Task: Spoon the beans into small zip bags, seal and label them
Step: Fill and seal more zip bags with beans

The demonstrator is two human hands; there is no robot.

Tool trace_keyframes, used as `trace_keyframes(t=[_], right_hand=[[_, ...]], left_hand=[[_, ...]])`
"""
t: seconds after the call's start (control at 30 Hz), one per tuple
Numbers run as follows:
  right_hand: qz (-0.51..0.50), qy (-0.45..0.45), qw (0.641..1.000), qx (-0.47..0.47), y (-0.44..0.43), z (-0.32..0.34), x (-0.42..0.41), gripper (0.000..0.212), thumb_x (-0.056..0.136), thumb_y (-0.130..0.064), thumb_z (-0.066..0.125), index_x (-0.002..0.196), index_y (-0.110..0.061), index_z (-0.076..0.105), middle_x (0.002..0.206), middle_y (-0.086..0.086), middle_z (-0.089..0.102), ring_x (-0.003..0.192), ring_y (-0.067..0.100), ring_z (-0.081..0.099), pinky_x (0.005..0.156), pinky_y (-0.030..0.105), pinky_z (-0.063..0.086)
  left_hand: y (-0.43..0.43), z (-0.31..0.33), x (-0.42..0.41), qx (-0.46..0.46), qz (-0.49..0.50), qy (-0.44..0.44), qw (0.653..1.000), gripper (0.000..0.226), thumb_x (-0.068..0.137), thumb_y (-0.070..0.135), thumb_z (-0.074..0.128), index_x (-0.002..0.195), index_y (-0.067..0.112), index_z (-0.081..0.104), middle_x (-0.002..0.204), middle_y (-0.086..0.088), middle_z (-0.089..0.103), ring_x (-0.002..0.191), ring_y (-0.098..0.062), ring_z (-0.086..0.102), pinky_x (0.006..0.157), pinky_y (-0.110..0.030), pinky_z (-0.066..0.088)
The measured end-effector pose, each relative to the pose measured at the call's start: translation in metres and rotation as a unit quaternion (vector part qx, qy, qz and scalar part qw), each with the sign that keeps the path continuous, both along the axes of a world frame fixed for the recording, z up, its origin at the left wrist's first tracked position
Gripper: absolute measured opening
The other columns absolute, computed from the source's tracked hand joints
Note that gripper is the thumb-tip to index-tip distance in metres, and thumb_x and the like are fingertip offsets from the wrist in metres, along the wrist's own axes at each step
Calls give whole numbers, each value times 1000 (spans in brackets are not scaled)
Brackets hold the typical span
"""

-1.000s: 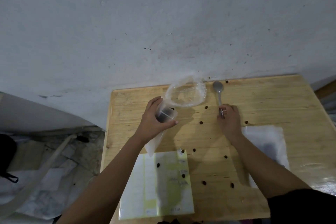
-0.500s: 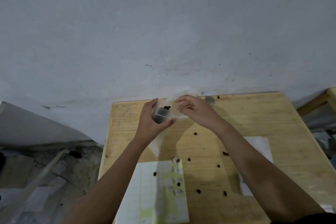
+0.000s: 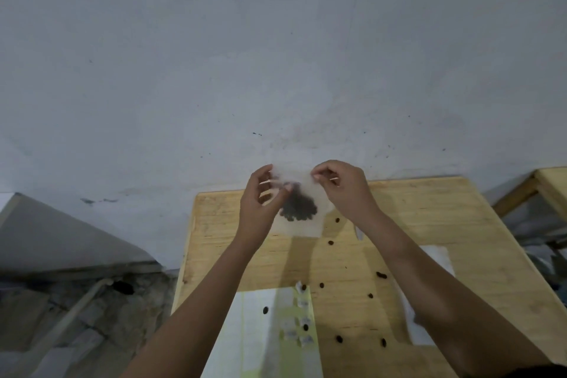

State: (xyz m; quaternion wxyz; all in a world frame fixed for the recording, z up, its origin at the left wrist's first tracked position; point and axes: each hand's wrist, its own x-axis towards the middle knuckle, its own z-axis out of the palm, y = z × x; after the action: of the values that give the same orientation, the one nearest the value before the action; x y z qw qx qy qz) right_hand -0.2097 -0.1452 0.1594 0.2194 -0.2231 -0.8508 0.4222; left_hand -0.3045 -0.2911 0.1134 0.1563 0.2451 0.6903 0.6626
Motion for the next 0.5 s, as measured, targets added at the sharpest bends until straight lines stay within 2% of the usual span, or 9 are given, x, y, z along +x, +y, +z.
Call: trace_keyframes(t=[0.1, 0.17, 0.23, 0.3, 0.4, 0.5], right_hand=[[-18, 104, 994, -22, 0, 3, 4, 15, 88, -7, 61, 93, -21, 64, 88, -10, 64, 80, -2, 59, 73, 8, 47], [-15, 131, 990, -44, -1, 6, 6, 24, 88, -9, 62, 97, -31, 57, 89, -9, 63, 83, 1, 59, 74, 11, 48], [-5, 134, 990, -51, -1, 10, 8, 29, 87, -10, 64, 100, -35, 55, 92, -4, 63, 85, 5, 60, 75, 13, 49], [-7, 127, 991, -47, 1, 12, 9, 28, 86, -9, 64, 101, -30, 55, 90, -5, 63, 85, 5, 60, 76, 15, 50], [-22, 107, 992, -59, 3, 15, 8, 24, 86, -5, 63, 99, -23, 54, 86, -10, 60, 82, 1, 58, 78, 17, 48], [-27, 79, 994, -75, 4, 14, 8, 22, 86, -7, 63, 98, -23, 54, 88, -8, 60, 80, 1, 57, 77, 19, 49]], left_hand=[[10, 22, -1, 60, 12, -8, 998, 24, 86, 8, 65, 109, 14, 60, 98, -7, 66, 89, -16, 64, 74, -20, 52], [15, 30, -3, 81, 16, -21, 996, 16, 86, 6, 64, 101, 13, 64, 96, -11, 68, 89, -22, 65, 77, -24, 53], [18, 32, -6, 93, 19, -34, 995, 15, 85, 5, 66, 97, 13, 65, 96, -14, 68, 91, -28, 65, 82, -33, 54], [20, 33, -8, 92, 8, -42, 995, 14, 83, 5, 67, 96, 10, 65, 92, -15, 68, 89, -30, 66, 83, -38, 54], [24, 36, -6, 87, -11, -55, 995, 14, 84, 2, 65, 98, 6, 63, 84, -12, 67, 81, -23, 67, 81, -36, 55], [28, 38, -3, 83, -1, -46, 995, 15, 85, 1, 64, 96, 12, 63, 82, -11, 65, 80, -24, 66, 77, -29, 55]])
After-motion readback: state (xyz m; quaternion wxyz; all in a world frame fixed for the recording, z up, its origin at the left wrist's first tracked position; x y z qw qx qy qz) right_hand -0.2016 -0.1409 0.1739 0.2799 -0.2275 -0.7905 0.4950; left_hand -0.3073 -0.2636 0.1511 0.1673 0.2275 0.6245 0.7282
